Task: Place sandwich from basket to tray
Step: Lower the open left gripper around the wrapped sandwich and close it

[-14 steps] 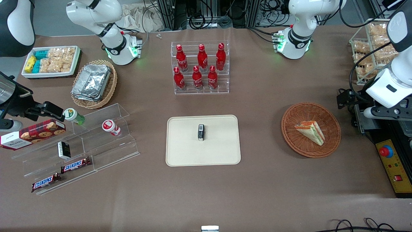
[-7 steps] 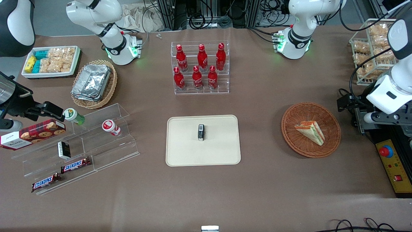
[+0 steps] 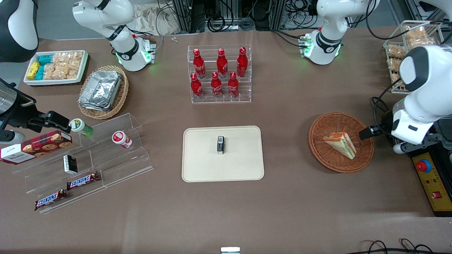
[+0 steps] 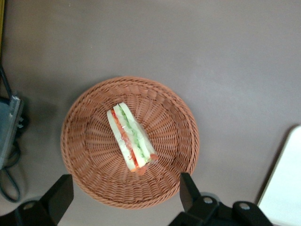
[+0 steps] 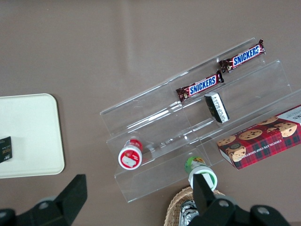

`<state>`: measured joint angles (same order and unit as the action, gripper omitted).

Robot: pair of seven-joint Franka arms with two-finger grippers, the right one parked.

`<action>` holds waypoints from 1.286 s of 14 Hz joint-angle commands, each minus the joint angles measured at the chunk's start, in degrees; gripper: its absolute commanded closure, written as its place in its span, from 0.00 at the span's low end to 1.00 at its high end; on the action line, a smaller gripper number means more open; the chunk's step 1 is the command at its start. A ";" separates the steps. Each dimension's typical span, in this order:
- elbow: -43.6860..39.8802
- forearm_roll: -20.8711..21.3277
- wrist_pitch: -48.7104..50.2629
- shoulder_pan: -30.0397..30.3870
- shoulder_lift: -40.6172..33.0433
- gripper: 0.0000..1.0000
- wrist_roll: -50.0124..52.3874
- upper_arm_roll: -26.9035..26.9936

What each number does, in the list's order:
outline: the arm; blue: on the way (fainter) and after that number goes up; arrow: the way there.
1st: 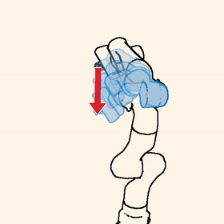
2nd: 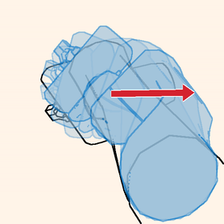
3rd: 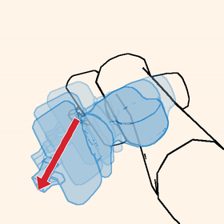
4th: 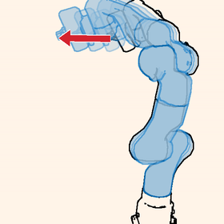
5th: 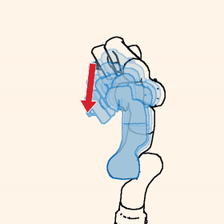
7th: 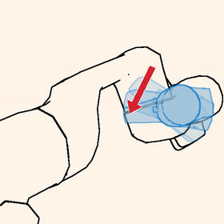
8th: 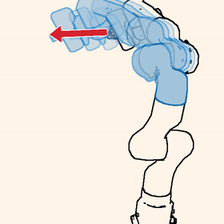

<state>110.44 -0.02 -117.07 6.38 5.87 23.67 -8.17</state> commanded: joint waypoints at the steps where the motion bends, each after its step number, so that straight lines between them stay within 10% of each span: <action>1: 5.65 -0.50 -6.31 0.03 -0.69 0.00 12.57 -0.44; 8: 9.26 0.46 -16.69 -0.76 6.42 0.00 36.60 -0.88; 18: 15.51 0.46 -24.08 -0.50 9.15 0.00 41.01 -0.44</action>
<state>124.55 -0.07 -137.96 5.96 15.20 61.72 -8.61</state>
